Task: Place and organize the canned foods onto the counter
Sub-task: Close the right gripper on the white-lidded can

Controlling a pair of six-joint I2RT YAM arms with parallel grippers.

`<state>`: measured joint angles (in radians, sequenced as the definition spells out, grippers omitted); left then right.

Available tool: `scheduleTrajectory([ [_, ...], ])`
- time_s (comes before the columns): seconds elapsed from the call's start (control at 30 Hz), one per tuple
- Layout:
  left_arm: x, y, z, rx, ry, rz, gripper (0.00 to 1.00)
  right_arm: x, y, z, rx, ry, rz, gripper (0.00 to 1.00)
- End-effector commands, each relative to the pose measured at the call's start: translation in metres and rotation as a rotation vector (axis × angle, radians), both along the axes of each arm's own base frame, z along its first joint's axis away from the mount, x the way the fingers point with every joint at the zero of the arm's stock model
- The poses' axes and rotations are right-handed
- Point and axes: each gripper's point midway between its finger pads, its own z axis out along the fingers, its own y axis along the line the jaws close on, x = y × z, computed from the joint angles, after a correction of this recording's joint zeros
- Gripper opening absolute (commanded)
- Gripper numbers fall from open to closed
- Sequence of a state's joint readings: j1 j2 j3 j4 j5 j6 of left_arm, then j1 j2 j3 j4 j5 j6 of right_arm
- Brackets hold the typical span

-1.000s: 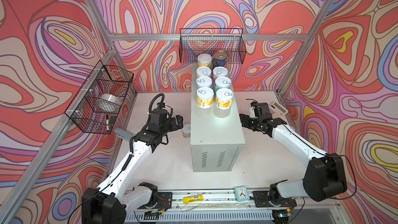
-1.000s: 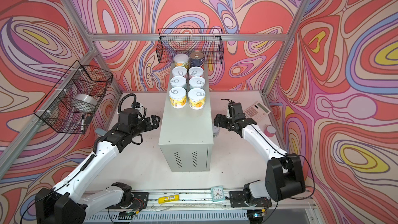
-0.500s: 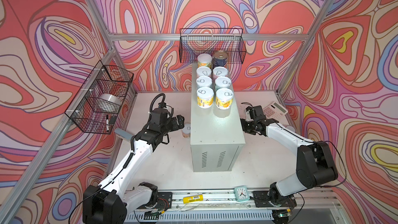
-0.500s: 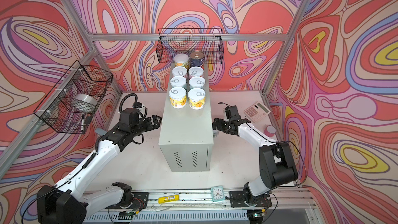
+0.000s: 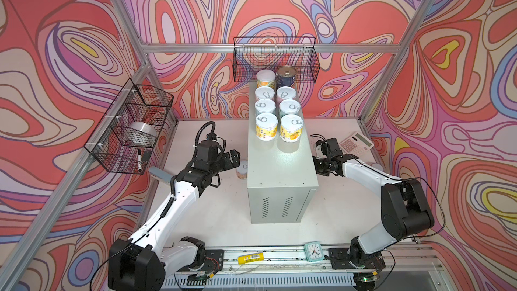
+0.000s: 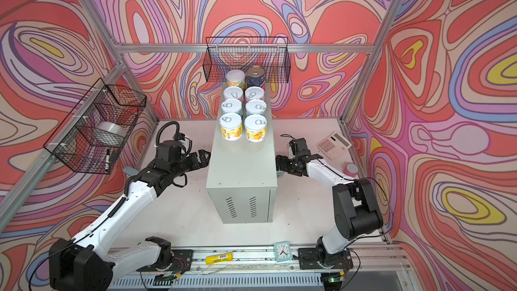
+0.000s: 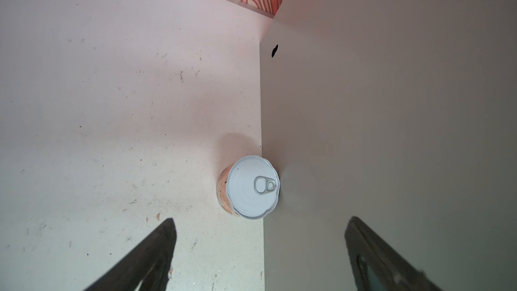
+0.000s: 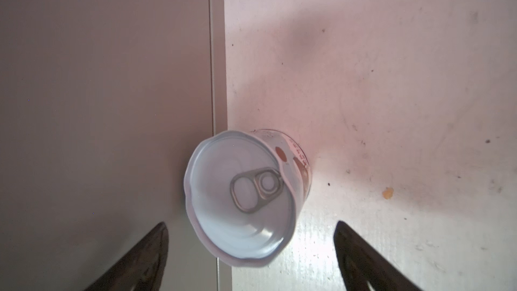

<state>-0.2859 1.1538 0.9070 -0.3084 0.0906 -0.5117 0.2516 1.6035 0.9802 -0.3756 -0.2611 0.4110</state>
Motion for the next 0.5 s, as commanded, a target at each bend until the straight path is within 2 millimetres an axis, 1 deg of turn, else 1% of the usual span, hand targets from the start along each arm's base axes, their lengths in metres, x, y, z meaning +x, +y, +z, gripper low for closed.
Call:
scheduleTrajectory([
  [0.0,0.005,-0.002,0.002,-0.029,-0.01,0.004,0.94,0.002,0.014,-0.006,-0.005,0.002,0.05,0.95],
  [0.1,0.006,-0.003,0.002,-0.033,-0.009,0.003,0.94,0.003,0.026,-0.009,-0.014,-0.001,0.079,0.95],
  [0.17,0.007,-0.003,0.001,-0.034,-0.009,0.005,0.94,0.005,0.028,-0.014,-0.033,0.002,0.074,0.95],
  [0.23,0.007,-0.003,0.003,-0.034,-0.009,0.005,0.94,0.009,0.024,-0.02,-0.053,0.008,0.048,0.95],
  [0.33,0.008,-0.003,0.004,-0.035,-0.012,0.005,0.94,0.018,0.012,-0.028,-0.117,0.008,-0.013,0.95],
  [0.47,0.008,-0.004,0.005,-0.04,-0.013,0.003,0.94,0.031,-0.009,-0.033,-0.222,-0.015,-0.102,0.95],
])
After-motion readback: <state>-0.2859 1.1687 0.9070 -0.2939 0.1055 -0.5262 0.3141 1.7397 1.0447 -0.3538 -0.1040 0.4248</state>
